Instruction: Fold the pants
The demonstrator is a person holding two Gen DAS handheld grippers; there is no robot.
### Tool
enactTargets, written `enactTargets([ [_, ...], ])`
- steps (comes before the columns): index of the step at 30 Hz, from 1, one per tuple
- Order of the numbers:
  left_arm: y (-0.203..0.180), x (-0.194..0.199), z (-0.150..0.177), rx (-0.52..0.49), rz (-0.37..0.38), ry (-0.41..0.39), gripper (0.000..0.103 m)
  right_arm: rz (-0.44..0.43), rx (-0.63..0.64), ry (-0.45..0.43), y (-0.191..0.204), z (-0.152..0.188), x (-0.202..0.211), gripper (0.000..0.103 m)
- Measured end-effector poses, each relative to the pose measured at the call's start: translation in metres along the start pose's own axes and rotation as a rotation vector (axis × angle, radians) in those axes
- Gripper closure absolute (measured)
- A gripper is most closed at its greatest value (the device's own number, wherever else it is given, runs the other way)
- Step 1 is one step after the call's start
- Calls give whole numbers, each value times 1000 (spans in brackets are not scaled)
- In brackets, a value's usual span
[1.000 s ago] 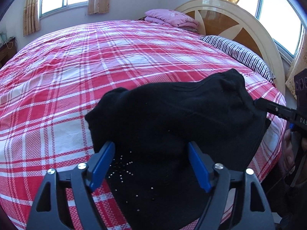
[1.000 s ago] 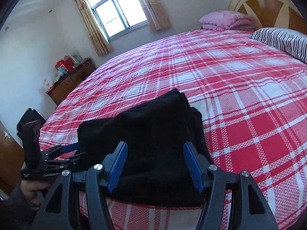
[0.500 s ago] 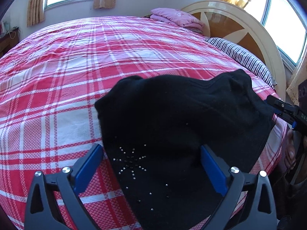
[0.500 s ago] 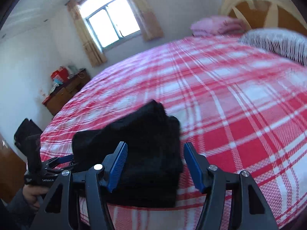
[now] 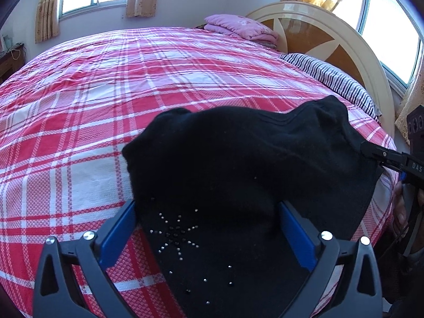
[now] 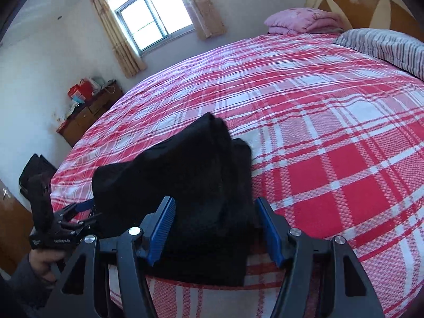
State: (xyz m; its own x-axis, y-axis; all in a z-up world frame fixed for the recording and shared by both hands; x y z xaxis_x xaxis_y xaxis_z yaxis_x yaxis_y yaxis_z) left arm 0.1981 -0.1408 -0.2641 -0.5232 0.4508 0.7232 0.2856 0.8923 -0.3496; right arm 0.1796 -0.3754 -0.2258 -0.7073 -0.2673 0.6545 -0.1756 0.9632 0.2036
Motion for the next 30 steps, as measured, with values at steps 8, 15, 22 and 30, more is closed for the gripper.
enactTargets([
  [8,-4,-7,-5,1,17,5,0,-2,-15,43,-1,-3,-13,40],
  [15,-2,2,-3,52,89,21,2,-87,-54,64,-3,3,-4,57],
  [22,-5,-2,-7,66,86,9,6,-63,-46,57,-2,-2,-19,57],
  [30,8,14,-2,153,180,35,36,-130,-51,47,3,1,-6,68],
])
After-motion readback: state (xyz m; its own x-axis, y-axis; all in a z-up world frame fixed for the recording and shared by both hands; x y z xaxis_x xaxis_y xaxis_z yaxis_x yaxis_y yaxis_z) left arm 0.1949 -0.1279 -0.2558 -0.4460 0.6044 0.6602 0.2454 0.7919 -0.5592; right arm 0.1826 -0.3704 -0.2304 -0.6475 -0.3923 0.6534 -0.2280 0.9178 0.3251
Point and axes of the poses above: each gripper's, at about its wrist camera, not at the fingertips, and x roughly against the way its jaws point, y to its left, z to its underside, the point moved 10 cm from there along -x, roughly the way its jaws point, and after that the axes turned 13 degrees about x, right-handed, at the moved point
